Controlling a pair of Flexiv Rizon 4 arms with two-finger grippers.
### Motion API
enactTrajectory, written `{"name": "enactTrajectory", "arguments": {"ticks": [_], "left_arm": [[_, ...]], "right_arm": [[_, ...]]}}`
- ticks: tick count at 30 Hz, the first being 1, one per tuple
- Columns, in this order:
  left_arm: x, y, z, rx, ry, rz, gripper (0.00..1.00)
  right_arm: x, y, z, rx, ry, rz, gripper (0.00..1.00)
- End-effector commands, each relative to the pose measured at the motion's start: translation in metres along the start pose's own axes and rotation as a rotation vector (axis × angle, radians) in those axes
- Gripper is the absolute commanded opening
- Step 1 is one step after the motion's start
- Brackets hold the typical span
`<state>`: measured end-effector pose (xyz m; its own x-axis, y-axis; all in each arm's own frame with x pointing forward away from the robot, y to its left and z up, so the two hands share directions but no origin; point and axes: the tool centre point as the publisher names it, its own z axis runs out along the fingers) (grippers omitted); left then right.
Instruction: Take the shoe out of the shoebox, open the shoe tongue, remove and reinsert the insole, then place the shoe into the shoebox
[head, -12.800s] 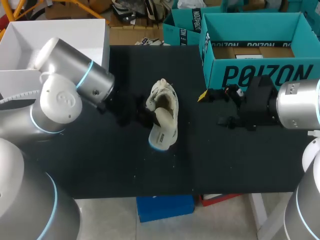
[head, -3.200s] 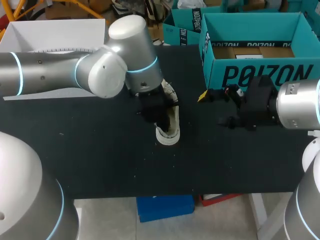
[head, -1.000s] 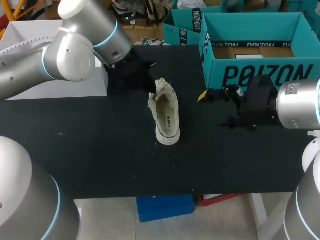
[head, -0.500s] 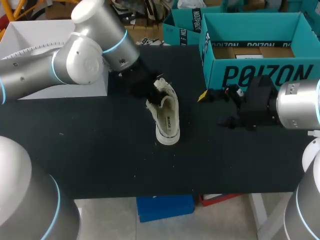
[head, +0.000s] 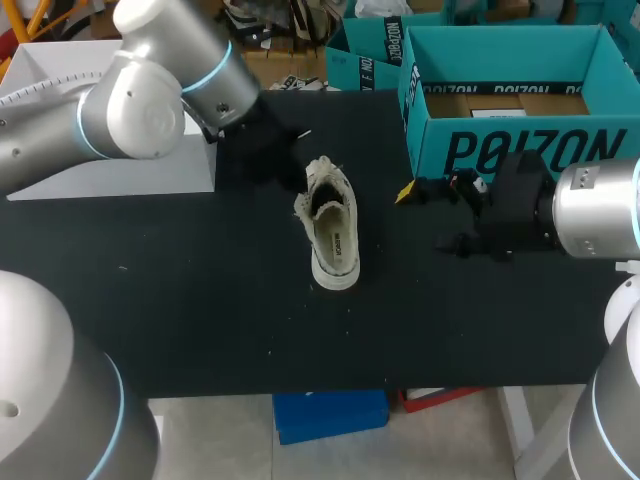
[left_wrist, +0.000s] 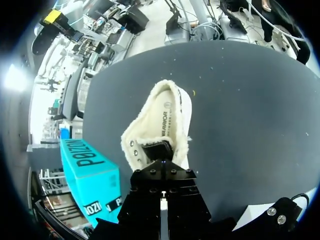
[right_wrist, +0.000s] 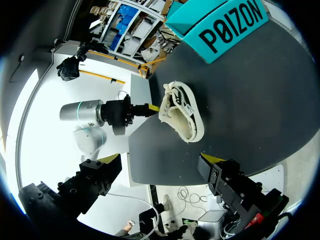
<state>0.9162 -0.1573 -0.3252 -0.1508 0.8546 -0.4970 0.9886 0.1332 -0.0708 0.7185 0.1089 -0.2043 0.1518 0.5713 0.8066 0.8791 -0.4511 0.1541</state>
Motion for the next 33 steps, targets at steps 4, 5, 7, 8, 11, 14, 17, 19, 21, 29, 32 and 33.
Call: {"name": "enactTrajectory", "arguments": {"ticks": [4,5,7,8,11,14,17,19,21,29,32,33], "left_arm": [[-0.02,0.001,0.012,0.015,0.006,0.026,0.0],[-0.022,0.001,0.016,0.023,0.01,0.032,0.0],[-0.026,-0.001,0.022,0.032,0.016,0.038,0.0],[-0.027,-0.002,0.025,0.038,0.018,0.041,0.0],[-0.027,-0.006,0.034,0.054,0.025,0.044,0.0],[-0.025,-0.012,0.038,0.064,0.028,0.047,0.0],[-0.02,-0.016,0.044,0.081,0.035,0.045,0.0],[-0.014,-0.019,0.048,0.092,0.045,0.038,0.0],[-0.009,-0.018,0.053,0.097,0.052,0.031,0.0],[-0.012,-0.016,0.03,0.069,0.037,0.042,0.0],[-0.017,-0.012,0.013,0.04,0.046,0.067,0.0],[-0.019,-0.012,0.006,0.032,0.053,0.076,0.0]], "right_arm": [[0.0,0.0,0.001,0.0,0.0,0.0,1.0],[0.0,0.0,0.001,0.0,0.0,0.0,1.0],[0.0,0.0,0.001,0.0,0.0,0.0,1.0],[0.0,0.0,0.001,0.0,0.0,0.0,1.0],[0.0,0.0,0.001,0.0,0.0,0.0,1.0],[0.0,0.0,0.001,0.0,0.0,0.0,1.0],[0.0,0.0,0.001,0.0,0.0,0.0,1.0],[0.0,0.0,0.001,0.0,0.0,0.0,1.0],[0.0,0.0,0.001,0.0,0.0,0.0,1.0],[0.0,0.0,0.001,0.0,0.0,0.0,1.0],[0.0,0.0,0.001,0.0,0.0,0.0,1.0],[0.0,0.0,0.001,0.0,0.0,0.0,1.0]]}}
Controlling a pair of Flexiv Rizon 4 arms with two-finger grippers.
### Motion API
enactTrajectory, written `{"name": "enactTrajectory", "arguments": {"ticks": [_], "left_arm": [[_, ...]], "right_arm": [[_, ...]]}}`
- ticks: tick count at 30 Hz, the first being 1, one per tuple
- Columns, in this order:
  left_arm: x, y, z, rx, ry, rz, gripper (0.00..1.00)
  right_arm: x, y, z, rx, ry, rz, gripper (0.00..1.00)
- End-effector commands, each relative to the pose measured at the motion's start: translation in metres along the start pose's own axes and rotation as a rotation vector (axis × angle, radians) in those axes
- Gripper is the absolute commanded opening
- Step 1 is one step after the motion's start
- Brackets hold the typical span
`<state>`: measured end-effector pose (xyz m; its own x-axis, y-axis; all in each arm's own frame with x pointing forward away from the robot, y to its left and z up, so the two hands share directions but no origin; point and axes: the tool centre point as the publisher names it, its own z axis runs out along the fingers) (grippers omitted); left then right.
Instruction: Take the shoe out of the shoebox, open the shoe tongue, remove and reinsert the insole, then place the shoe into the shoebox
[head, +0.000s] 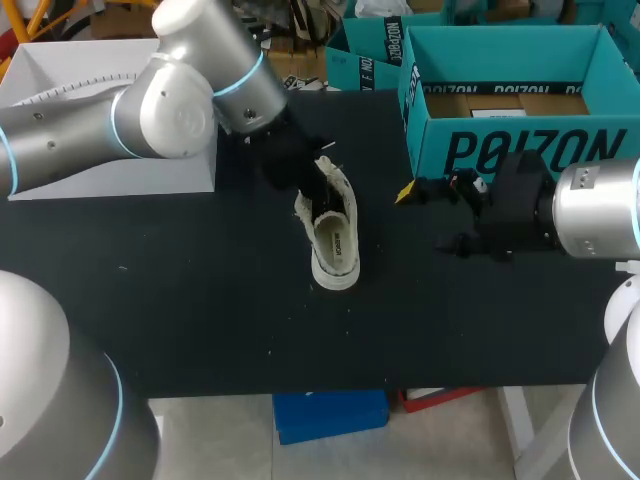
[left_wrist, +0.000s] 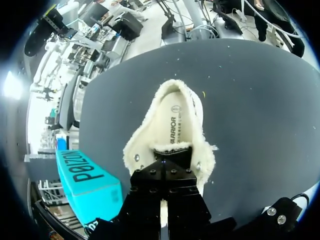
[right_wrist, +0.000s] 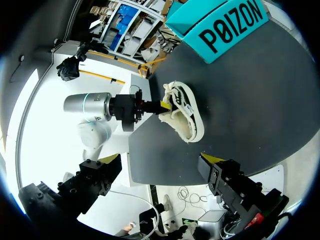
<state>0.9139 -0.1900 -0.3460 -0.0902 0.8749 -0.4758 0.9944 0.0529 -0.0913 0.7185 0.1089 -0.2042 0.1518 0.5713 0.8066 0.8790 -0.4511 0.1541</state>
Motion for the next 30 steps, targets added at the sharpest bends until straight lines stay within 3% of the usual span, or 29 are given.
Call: {"name": "enactTrajectory", "arguments": {"ticks": [1,4,5,9,11,14,25,27,30], "left_arm": [[-0.002,-0.011,-0.034,-0.028,0.035,0.023,0.0],[-0.004,-0.012,-0.051,-0.039,0.079,0.046,0.0],[-0.003,-0.015,-0.056,-0.041,0.087,0.05,0.07],[0.0,-0.014,-0.071,-0.06,0.14,0.065,0.15],[0.003,-0.013,-0.074,-0.056,0.176,0.071,0.25],[0.01,-0.014,-0.073,-0.048,0.216,0.077,0.38],[0.031,-0.02,-0.055,-0.015,0.353,0.083,0.49],[0.032,-0.02,-0.052,-0.008,0.366,0.087,0.59],[0.034,-0.019,-0.048,-0.004,0.369,0.088,0.61]], "right_arm": [[0.0,0.0,0.001,0.0,0.0,0.0,1.0],[0.0,0.0,0.001,0.0,0.0,0.0,1.0],[0.0,0.0,0.001,0.0,0.0,0.0,1.0],[0.0,0.0,0.001,0.0,0.0,0.0,1.0],[0.0,0.0,0.001,0.0,0.0,0.0,1.0],[0.0,0.0,0.001,0.0,0.0,0.0,1.0],[0.0,0.0,0.001,0.0,0.0,0.0,1.0],[0.0,0.0,0.001,0.0,0.0,0.0,1.0],[0.0,0.0,0.001,0.0,0.0,0.0,1.0]]}}
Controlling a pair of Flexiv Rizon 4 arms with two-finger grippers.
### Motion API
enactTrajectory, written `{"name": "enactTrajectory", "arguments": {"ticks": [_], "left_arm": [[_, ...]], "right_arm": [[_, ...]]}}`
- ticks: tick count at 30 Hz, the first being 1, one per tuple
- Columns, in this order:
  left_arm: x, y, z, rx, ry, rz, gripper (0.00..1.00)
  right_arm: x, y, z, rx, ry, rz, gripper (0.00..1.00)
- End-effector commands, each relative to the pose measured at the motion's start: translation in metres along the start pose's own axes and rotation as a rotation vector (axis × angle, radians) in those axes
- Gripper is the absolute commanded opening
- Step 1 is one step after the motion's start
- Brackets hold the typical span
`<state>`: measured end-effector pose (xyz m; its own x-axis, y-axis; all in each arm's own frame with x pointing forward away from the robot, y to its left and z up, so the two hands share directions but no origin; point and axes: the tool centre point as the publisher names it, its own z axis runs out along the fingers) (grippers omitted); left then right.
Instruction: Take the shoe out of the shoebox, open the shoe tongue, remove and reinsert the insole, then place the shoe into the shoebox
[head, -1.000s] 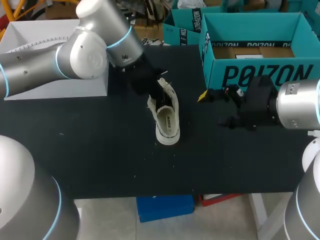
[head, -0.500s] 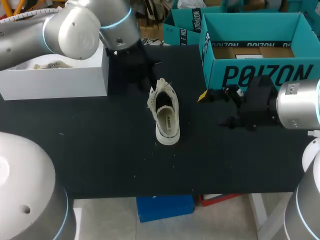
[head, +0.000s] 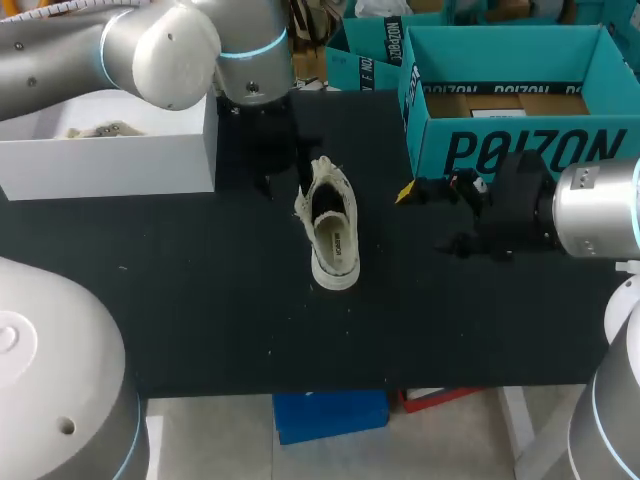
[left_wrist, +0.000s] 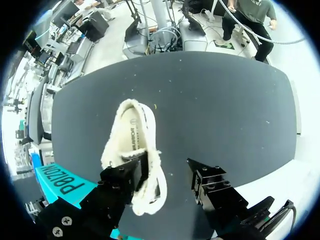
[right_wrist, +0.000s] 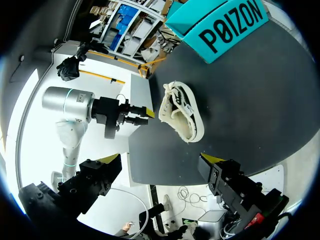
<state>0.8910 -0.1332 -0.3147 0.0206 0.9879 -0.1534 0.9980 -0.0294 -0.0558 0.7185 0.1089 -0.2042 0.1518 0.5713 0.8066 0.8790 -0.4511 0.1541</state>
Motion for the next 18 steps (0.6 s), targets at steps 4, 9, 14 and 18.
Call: {"name": "enactTrajectory", "arguments": {"ticks": [4,9,14,18], "left_arm": [[-0.006,0.0,0.012,0.012,0.007,0.006,0.55],[-0.004,0.001,0.026,0.019,0.006,0.013,0.47],[-0.001,0.002,0.04,0.025,0.021,0.023,0.46],[0.0,0.003,0.052,0.03,0.032,0.034,0.45]], "right_arm": [[0.0,0.0,0.001,0.0,0.0,0.0,1.0],[0.0,0.0,0.001,0.0,0.0,0.0,1.0],[0.0,0.0,0.001,0.0,0.0,0.0,1.0],[0.0,0.0,0.001,0.0,0.0,0.0,1.0]]}}
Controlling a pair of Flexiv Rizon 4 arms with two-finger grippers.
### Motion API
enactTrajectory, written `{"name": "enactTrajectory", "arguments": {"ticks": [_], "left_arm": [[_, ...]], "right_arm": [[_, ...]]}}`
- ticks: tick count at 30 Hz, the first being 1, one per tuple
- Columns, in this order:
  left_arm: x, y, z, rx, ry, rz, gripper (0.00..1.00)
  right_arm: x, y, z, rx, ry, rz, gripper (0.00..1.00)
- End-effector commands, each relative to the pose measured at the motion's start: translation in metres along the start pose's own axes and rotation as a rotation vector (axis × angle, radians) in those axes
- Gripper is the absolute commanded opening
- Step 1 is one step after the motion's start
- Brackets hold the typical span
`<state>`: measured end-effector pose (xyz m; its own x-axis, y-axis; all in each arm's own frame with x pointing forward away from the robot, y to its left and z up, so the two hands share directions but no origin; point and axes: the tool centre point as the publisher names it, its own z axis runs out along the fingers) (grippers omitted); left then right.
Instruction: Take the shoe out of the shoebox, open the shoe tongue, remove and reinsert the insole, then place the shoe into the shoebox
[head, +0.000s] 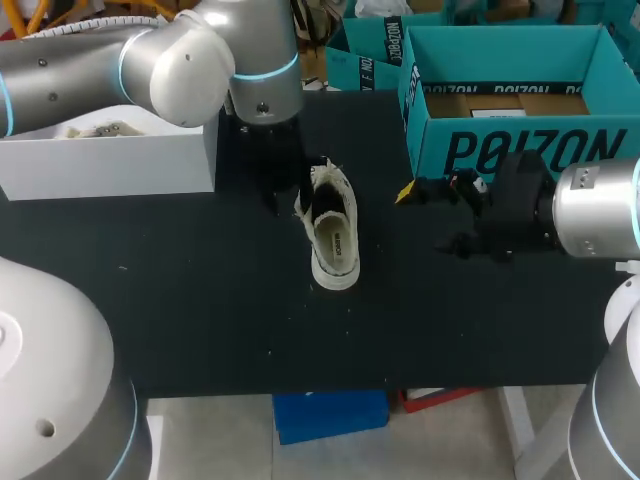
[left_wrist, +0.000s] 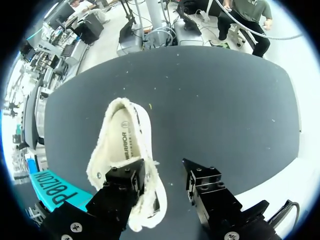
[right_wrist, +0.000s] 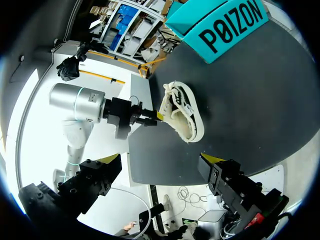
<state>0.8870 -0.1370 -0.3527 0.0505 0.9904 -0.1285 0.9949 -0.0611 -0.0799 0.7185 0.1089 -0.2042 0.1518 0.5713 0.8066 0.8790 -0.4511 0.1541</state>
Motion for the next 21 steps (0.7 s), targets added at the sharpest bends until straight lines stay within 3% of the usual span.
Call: {"name": "enactTrajectory", "arguments": {"ticks": [1,7,21], "left_arm": [[-0.002,0.006,0.017,0.001,0.006,0.007,0.45],[-0.002,0.015,0.033,-0.042,0.011,0.016,0.47],[-0.002,0.032,0.064,-0.062,0.018,0.009,0.44]], "right_arm": [[0.0,0.0,0.001,0.0,0.0,0.0,1.0],[0.0,0.0,0.001,0.0,0.0,0.0,1.0],[0.0,0.0,0.001,0.0,0.0,0.0,1.0]]}}
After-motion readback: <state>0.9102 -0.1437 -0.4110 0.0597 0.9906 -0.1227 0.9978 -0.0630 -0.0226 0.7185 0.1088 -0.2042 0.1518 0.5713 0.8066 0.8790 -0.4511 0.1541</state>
